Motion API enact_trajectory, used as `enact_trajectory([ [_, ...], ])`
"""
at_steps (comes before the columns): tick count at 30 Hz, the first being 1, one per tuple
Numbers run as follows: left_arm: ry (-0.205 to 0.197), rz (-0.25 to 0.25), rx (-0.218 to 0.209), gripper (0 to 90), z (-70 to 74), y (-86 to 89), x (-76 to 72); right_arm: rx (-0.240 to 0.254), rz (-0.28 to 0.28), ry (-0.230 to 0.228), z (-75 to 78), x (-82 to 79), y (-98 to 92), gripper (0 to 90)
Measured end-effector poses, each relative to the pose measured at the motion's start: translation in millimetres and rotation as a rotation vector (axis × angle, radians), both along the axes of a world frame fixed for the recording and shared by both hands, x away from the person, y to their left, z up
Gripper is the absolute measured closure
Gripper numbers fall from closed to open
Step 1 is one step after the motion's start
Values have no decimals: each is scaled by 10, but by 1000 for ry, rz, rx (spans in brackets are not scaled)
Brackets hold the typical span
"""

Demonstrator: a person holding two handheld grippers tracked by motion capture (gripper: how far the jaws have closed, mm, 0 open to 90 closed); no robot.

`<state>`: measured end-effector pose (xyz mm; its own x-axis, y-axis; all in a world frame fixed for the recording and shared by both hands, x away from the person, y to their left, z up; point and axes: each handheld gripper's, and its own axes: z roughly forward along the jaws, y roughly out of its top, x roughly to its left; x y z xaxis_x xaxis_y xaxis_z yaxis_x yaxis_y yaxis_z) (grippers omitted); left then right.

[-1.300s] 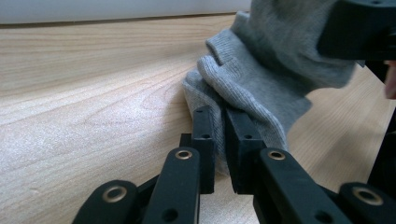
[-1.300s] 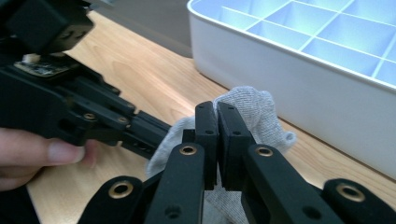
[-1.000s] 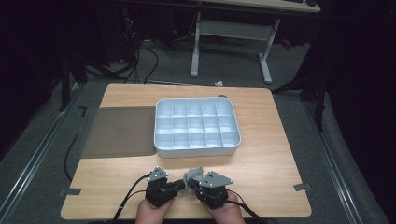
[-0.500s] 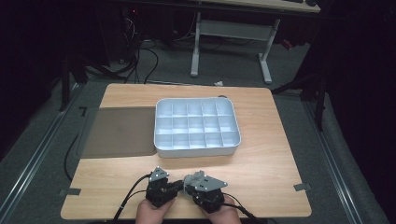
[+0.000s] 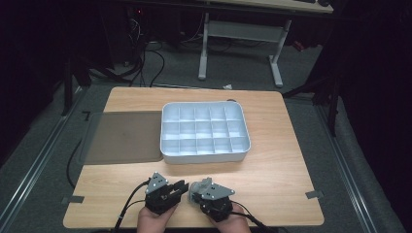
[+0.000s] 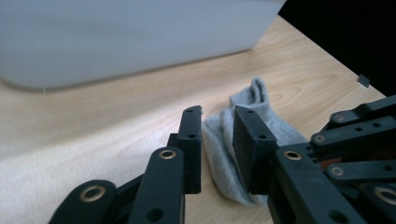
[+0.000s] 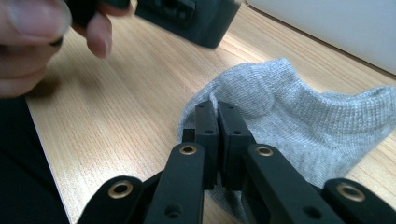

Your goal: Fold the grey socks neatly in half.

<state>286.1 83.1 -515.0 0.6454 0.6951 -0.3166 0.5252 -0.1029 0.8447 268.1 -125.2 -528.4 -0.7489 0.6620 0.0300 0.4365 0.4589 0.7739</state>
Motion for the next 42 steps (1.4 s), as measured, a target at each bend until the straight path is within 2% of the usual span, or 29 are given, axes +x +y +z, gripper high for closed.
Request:
enact_trajectory([
  [2, -27, -15, 4, 801, 38, -44, -18, -1, 3, 1, 0, 3, -2, 883],
  [5, -74, -30, 44, 866, 95, -133, -23, 0, 5, -5, -6, 0, 2, 882],
  [10, -96, -49, 66, 891, 115, -209, -3, 1, 4, -12, -13, -8, -2, 881],
  [14, -75, -59, 53, 890, 81, -255, 41, 5, 5, -12, -17, -8, -7, 881],
  [19, -59, -80, 67, 891, 21, -317, 54, 4, 7, -14, -17, -7, -6, 880],
  [21, -41, -85, 77, 891, -13, -332, 66, 4, 5, -15, -17, -9, -5, 880],
  [27, 22, -57, 104, 897, -113, -308, 127, 8, 14, -14, -15, -21, -6, 847],
  [31, 26, -59, 115, 897, -135, -307, 137, 14, 17, -23, -11, -29, -20, 830],
  [34, 29, -56, 117, 897, -146, -305, 144, 40, 22, -21, 49, -54, -54, 807],
  [35, 28, -56, 118, 897, -148, -307, 144, 64, 10, -39, 139, -71, -114, 807],
  [36, 28, -56, 118, 897, -148, -307, 144, 64, 10, -39, 139, -71, -114, 807],
  [37, 27, -58, 120, 896, -150, -310, 142, 91, -14, -55, 232, -60, -193, 809],
  [38, 27, -58, 121, 895, -151, -311, 141, 96, -27, -62, 267, -47, -232, 812],
  [42, 24, -57, 123, 894, -152, -313, 137, 83, -59, -58, 286, 16, -322, 812],
])
